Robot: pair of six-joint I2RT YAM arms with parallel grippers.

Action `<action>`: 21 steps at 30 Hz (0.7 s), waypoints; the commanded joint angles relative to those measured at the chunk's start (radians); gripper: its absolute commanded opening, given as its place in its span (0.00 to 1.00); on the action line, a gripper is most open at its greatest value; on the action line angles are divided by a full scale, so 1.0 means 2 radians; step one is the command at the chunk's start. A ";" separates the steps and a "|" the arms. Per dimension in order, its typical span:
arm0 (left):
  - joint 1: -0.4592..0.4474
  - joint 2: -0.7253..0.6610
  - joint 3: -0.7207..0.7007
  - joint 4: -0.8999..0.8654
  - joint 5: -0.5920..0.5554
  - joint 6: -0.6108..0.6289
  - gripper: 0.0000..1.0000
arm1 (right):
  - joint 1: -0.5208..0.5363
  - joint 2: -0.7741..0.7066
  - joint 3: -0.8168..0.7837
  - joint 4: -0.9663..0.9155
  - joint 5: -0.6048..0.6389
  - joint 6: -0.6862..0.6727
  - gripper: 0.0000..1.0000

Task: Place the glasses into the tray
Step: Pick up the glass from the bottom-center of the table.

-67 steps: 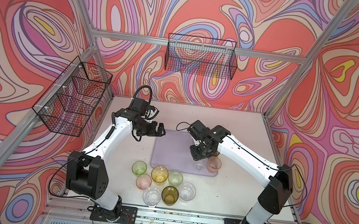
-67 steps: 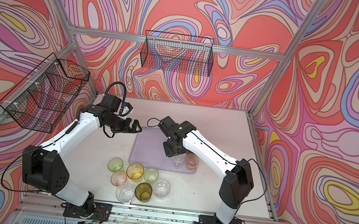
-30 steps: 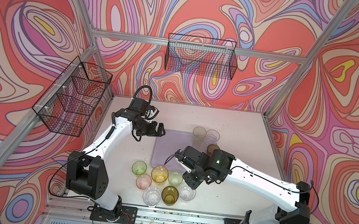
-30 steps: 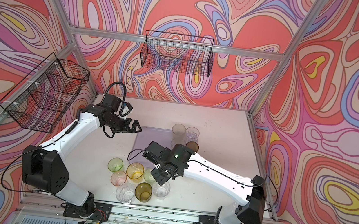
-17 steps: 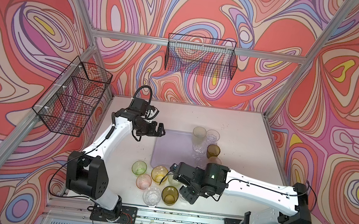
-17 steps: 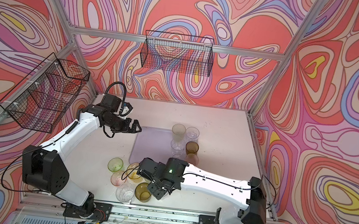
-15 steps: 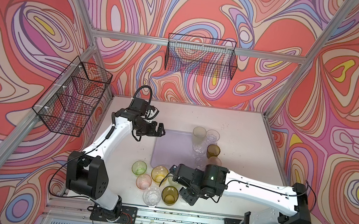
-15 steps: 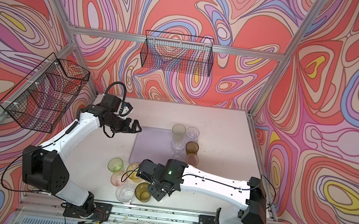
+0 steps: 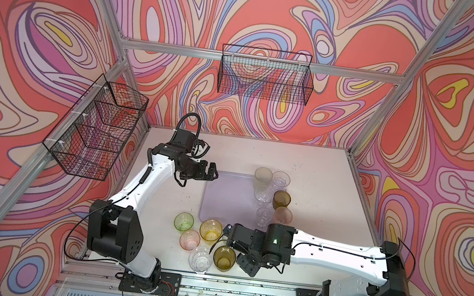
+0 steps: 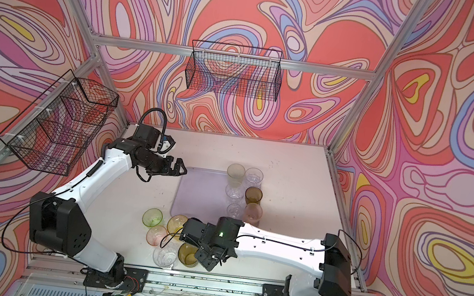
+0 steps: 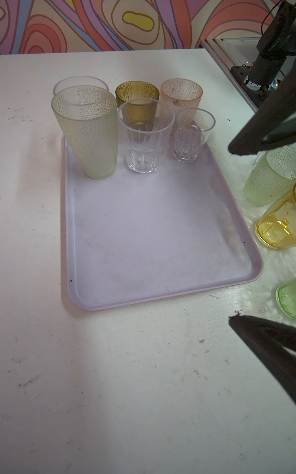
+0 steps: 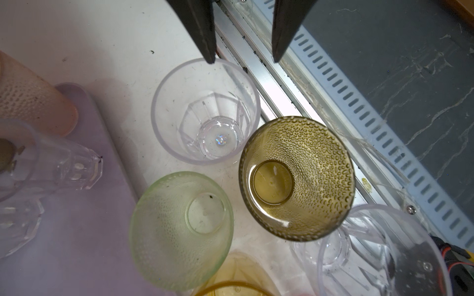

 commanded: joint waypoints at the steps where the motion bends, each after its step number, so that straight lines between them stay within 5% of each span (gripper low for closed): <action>1: -0.004 -0.005 0.010 -0.012 -0.004 0.010 1.00 | 0.005 0.012 -0.010 0.016 -0.005 0.001 0.37; 21: -0.004 -0.004 0.010 -0.013 -0.005 0.010 1.00 | 0.005 0.043 -0.037 0.049 -0.020 -0.007 0.32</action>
